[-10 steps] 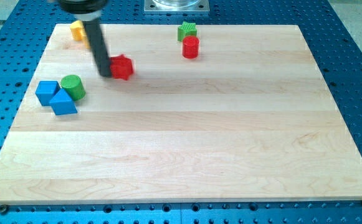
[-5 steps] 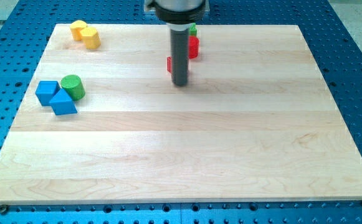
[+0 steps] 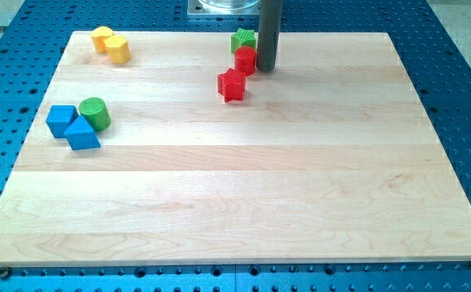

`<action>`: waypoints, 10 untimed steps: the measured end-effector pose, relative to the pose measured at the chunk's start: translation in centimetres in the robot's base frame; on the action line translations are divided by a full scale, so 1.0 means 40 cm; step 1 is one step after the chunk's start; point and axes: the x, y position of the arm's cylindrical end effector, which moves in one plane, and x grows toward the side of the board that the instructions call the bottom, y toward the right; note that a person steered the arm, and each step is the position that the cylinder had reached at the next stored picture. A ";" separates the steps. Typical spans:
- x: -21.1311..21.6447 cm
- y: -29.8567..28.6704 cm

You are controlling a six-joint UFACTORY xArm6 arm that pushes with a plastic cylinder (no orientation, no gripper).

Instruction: Align the red blocks in a vertical line to the green star

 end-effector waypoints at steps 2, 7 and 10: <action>0.161 0.083; 0.242 -0.108; 0.182 -0.218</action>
